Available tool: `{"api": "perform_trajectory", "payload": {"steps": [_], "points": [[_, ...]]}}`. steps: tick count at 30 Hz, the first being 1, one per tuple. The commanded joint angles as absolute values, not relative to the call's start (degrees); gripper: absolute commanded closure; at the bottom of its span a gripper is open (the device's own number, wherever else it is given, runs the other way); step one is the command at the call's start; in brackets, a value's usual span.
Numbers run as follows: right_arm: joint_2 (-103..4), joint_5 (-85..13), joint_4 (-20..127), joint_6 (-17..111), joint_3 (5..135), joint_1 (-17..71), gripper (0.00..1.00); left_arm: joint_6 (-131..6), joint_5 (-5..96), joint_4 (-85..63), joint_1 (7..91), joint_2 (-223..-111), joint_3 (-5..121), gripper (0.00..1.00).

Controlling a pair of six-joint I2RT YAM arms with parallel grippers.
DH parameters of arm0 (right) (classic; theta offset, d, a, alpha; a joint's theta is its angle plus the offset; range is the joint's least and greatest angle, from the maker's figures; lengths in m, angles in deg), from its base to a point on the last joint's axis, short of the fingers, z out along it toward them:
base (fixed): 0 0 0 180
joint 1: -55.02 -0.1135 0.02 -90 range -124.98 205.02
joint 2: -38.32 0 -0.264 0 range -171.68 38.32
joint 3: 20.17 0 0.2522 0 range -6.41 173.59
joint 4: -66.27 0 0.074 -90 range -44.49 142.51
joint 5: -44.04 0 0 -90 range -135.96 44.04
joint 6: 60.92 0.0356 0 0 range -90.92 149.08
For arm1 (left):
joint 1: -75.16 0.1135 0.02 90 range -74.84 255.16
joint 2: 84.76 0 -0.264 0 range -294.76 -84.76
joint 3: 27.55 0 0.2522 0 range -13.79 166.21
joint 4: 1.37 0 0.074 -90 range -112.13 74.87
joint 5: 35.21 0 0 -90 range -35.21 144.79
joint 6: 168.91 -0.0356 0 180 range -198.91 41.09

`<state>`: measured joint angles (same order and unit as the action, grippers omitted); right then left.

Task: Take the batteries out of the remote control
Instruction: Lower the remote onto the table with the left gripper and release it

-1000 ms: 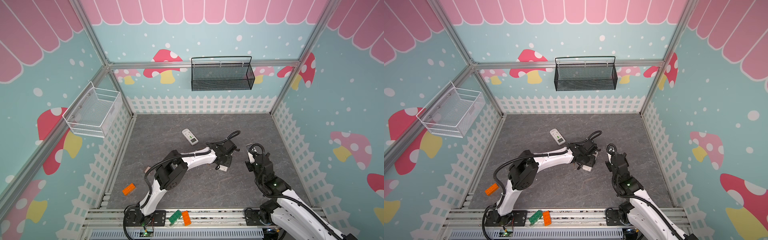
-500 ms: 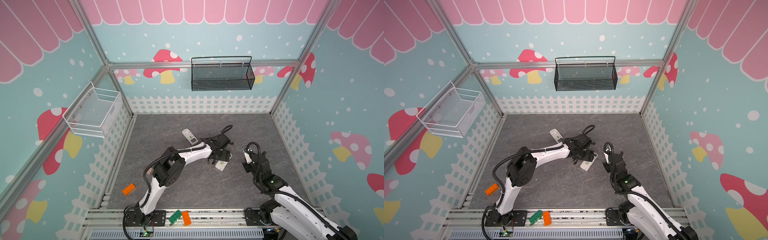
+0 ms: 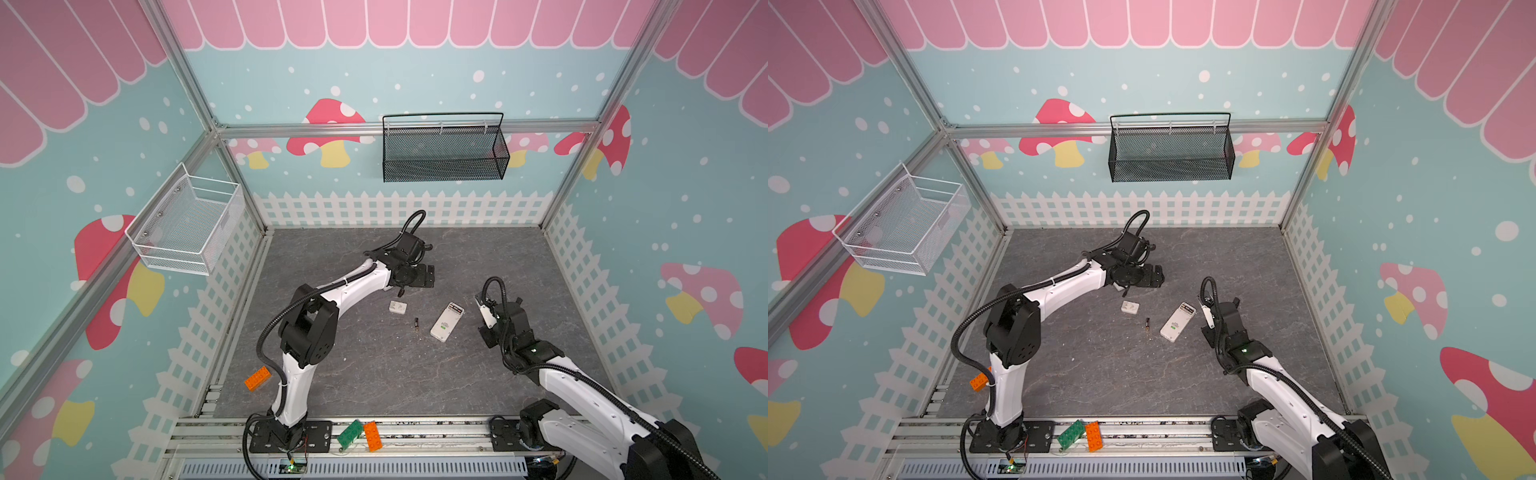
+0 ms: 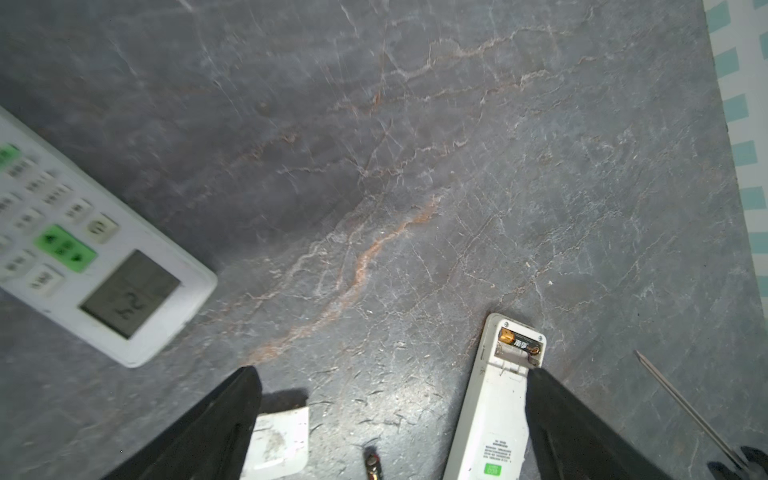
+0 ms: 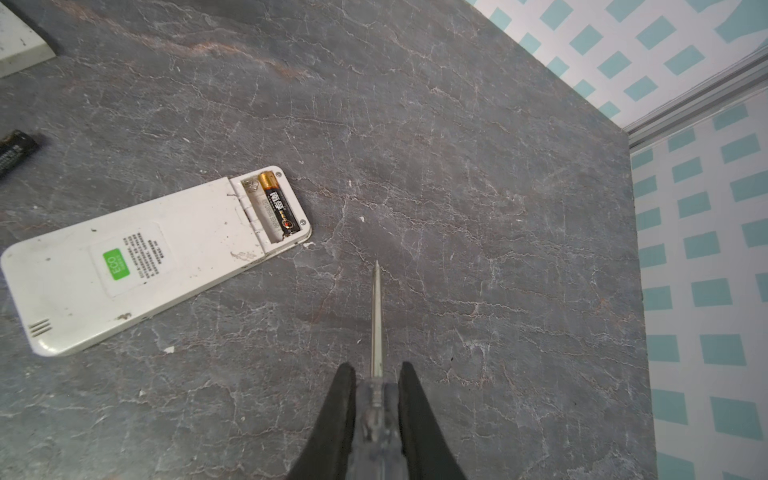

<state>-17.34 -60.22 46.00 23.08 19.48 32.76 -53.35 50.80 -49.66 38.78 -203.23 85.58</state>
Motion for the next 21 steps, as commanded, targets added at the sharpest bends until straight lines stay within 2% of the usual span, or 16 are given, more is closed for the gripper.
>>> {"api": "perform_trajectory", "payload": {"steps": [1, 7, 21], "points": [[-19.17, -55.52, 45.83, 21.78, 21.23, 33.78, 1.0, -57.97, 51.72, -50.57, 40.38, -201.33, 87.46, 0.0], [-24.23, -49.0, 46.14, 20.55, 23.36, 34.8, 1.0, -60.73, 49.89, -50.93, 43.82, -199.57, 87.05, 0.0], [-33.77, -43.51, 47.18, 19.47, 27.1, 36.48, 1.0, -59.94, 46.07, -49.31, 47.75, -197.26, 83.55, 0.0]]}}
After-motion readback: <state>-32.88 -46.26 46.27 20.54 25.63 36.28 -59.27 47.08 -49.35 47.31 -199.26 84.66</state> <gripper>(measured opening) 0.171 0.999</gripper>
